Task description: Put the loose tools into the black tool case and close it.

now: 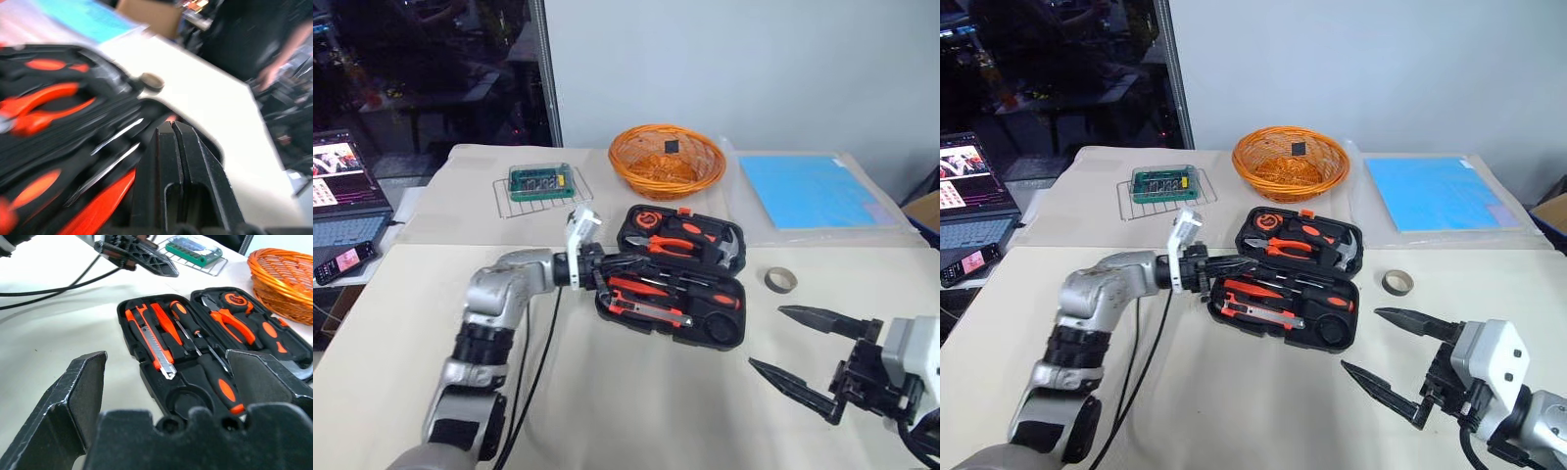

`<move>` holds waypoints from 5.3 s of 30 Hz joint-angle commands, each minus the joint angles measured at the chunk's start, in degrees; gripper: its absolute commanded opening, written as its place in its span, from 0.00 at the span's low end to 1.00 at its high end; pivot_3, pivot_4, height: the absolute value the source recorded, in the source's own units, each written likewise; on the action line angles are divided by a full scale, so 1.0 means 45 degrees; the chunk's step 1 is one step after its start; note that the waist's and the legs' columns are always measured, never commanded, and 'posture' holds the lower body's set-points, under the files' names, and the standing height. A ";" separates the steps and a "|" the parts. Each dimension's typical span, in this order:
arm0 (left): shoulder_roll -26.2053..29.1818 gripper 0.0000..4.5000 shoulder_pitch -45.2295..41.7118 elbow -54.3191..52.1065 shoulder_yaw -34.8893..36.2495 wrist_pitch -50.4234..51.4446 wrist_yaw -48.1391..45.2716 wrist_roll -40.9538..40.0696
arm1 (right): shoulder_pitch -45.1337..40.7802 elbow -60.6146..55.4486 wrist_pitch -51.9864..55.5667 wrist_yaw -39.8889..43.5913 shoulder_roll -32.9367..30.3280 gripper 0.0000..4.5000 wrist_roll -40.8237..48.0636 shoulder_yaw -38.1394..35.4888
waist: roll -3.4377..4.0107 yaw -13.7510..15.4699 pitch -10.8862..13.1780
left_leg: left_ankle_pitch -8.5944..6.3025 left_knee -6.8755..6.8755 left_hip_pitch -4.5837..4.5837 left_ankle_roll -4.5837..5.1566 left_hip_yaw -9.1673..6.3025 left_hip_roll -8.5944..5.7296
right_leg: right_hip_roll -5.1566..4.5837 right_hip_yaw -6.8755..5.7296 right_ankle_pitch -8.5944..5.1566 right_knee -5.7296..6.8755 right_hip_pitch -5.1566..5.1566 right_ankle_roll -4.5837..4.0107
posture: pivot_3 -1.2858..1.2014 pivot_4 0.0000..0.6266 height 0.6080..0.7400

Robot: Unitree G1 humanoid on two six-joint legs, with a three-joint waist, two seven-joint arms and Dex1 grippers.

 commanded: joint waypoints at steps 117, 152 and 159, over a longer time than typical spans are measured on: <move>0.2745 0.80 0.2591 -0.6148 -0.0524 -0.1935 0.1892 -0.2168 | -1.3462 0.2335 1.0583 -0.1612 -0.3449 0.00 -0.4152 1.2111 | -0.0050 -0.0068 0.0149 | 0.0110 -0.0021 -0.0066 -0.0119 0.0013 0.0081 | 0.0126 -0.0053 0.0176 -0.0154 -0.0057 -0.0143 | 0.52 0.24 1.00; 0.2672 0.80 0.2520 -0.5690 -0.0023 -0.1473 0.2287 -0.2551 | -0.8042 0.0793 0.8143 -0.0155 -0.3448 0.69 -0.1825 0.6793 | -0.0054 0.0178 0.0149 | 0.0074 -0.0022 -0.0086 -0.0146 -0.0087 0.0051 | 0.0087 -0.0176 0.0091 -0.0170 0.0003 -0.0048 | 0.52 0.24 1.00; 0.1326 0.80 0.0833 -0.3819 0.0595 -0.0021 0.4590 -0.2632 | -0.8054 0.0875 0.8757 -0.3189 -0.0981 0.69 -0.1804 0.3647 | -0.0060 0.0282 0.0154 | 0.0089 0.0008 -0.0082 -0.0117 -0.0128 0.0050 | 0.0107 -0.0177 0.0098 -0.0166 0.0032 -0.0037 | 0.52 0.24 1.00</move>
